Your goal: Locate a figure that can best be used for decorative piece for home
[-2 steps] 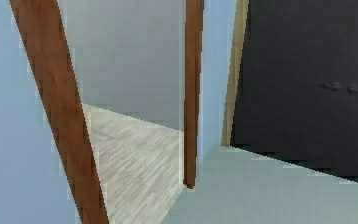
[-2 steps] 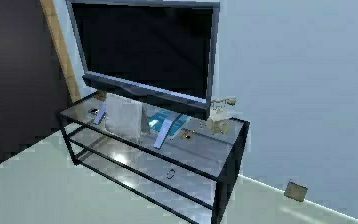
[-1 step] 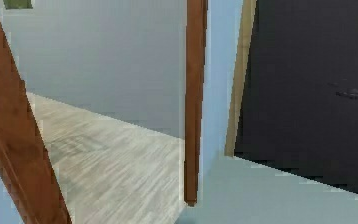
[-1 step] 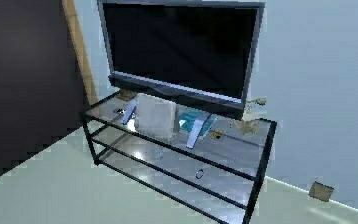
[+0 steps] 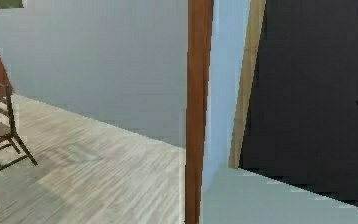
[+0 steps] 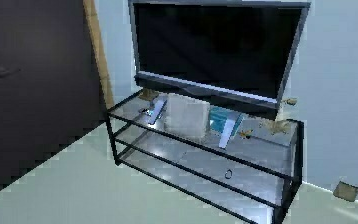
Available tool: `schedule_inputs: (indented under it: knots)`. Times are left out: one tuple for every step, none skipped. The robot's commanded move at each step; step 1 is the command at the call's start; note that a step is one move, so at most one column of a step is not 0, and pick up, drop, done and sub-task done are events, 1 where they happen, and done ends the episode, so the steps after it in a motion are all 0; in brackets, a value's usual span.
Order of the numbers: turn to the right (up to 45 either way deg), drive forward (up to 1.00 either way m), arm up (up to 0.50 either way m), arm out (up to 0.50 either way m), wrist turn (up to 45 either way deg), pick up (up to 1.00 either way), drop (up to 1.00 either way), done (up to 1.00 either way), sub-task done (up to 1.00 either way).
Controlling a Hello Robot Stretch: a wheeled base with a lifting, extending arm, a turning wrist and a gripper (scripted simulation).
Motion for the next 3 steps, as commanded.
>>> schedule_inputs:
  knots:
    - [-15.0,0.00,0.00,0.00,0.0,0.00,0.00,0.00,0.00]
    - [0.0,0.20,0.00,0.00,0.0,0.00,0.00,0.00,0.00]
    - [39.0,0.00,0.00,0.00,0.0,0.00,0.00,0.00,0.00]
